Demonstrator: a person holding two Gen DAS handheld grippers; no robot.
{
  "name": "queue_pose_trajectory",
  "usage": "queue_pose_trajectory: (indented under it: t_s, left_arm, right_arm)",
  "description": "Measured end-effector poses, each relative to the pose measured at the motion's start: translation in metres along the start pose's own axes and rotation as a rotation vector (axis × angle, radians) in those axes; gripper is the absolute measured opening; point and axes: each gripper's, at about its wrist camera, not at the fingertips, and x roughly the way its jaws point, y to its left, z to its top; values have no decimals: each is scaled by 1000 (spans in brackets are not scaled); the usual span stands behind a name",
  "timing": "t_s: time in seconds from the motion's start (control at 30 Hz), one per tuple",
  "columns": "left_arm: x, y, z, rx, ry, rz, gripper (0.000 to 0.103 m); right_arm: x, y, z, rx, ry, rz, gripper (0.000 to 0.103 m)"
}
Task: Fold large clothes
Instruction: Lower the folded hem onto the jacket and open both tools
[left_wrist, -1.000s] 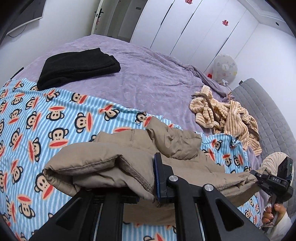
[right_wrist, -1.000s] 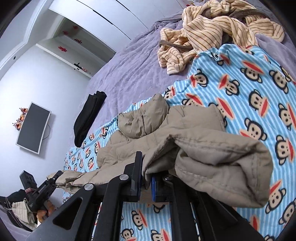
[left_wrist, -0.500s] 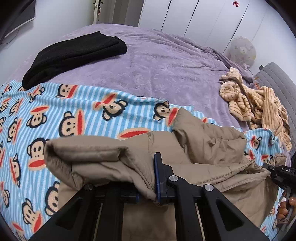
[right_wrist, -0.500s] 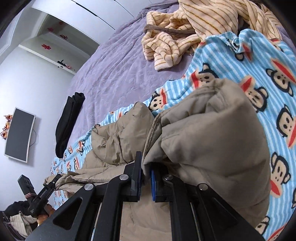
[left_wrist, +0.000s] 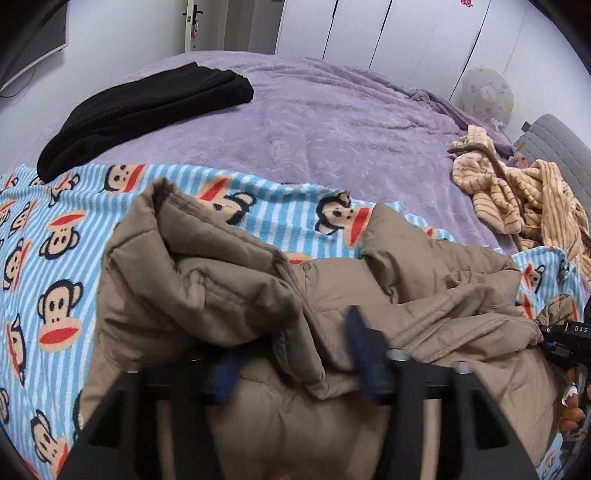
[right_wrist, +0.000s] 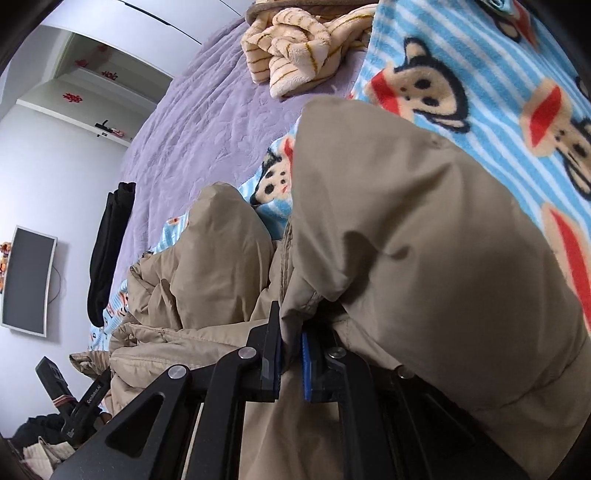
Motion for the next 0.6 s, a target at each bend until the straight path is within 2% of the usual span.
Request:
queue_pose_trajectory:
  t_s: [0.03,0.07,0.13,0.17,0.2,0.23,0.27,0.3,0.33,0.37,0.43,0.53,0.6]
  left_arm:
    - [-14,1,1,1,-36,5,90]
    - [-26,1,1,9,-65,12,90]
    - [-46,0,3,24,-100,6,90]
    - [-51,-1,5,30,-103,-8,90]
    - [-53,-5,5,40,-97,-33,89]
    - [-52,-10,6,51,-84,-66,86]
    - [-48,-15,6,68,-62,-103,72]
    - [-37,-23,4,95,-33,-121,61]
    - [-28,-30,2,114,-16,-112,59]
    - [-19,-38,-2,130,-11,-98,59]
    - [6,-47,-9,153,4,-58,59]
    - [39,-42,-16,101,34,-28,59]
    - [52,-36,-13,66,33,-20,59]
  right_arm:
    - [-4,1,1,10,5,1,13]
    - [-11,3,1,16,7,7,19]
    - [-26,9,0,-8,-7,25,48]
    - [-36,15,-3,-35,-21,47,77]
    - [-44,22,-6,-64,-40,62,83]
    - [-52,29,-10,-104,-54,66,83]
    - [-56,39,-16,-151,-54,57,81]
    - [-55,47,-21,-196,-48,38,67]
    - [-51,54,-26,-238,-35,14,54]
    - [-41,61,-30,-286,-10,-19,28]
    - [-16,67,-35,-339,30,-50,24]
    - [16,59,-37,-363,47,-98,22]
    - [33,51,-31,-357,39,-104,15]
